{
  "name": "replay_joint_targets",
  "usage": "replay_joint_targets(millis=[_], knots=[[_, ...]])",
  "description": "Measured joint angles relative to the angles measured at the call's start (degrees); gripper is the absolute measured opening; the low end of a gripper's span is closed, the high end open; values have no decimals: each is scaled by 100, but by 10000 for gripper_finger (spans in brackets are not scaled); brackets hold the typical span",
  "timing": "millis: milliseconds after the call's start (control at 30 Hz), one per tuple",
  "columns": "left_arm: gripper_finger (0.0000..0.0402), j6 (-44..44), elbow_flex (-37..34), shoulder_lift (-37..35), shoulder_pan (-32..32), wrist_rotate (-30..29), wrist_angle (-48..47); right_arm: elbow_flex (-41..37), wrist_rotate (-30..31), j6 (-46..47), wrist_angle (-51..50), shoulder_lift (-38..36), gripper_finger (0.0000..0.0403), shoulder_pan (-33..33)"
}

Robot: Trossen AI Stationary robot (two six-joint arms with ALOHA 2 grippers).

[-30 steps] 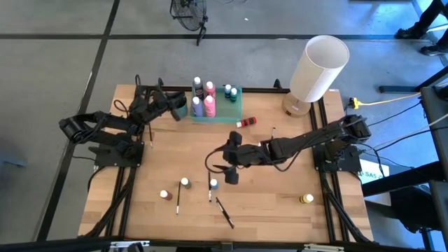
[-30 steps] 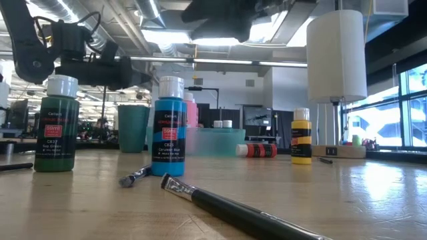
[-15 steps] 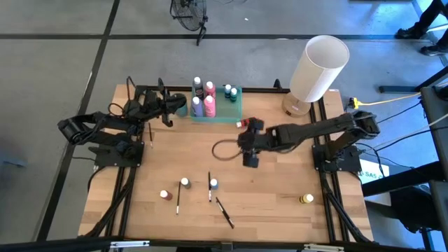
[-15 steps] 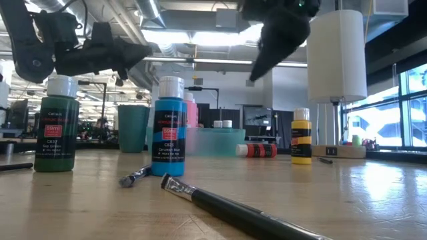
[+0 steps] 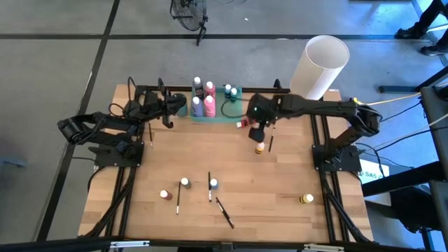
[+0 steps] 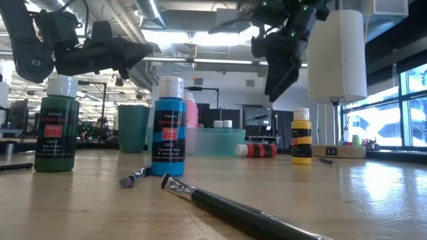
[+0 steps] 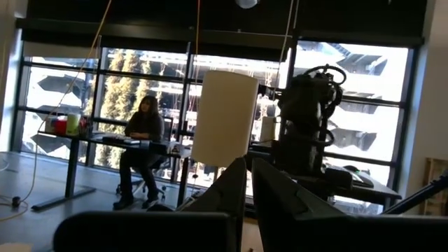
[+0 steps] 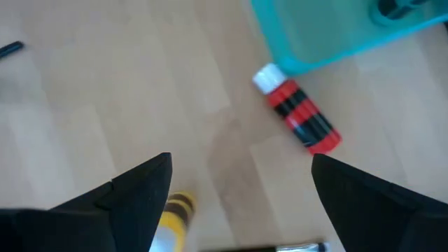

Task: Pick & Place Paint Supplies
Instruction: Put the top small red paint bottle into the green bin

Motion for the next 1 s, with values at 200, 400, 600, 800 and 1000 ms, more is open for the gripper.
replay_joint_targets(millis=[200,400,600,800,1000], knots=[[20,4,2,0,-25,0,-4,0,-25,-393,0,23,346,-384],[20,2,2,-2,-25,0,-113,0,-63,-1109,2,450,346,-643],[19,8,2,-2,-25,0,-223,0,-172,-1713,94,1054,346,-869],[20,13,2,-2,-25,0,-223,0,-210,-2160,459,1348,346,-1061],[20,13,2,-2,-25,0,-245,0,-227,-2392,549,1728,346,-1132]])
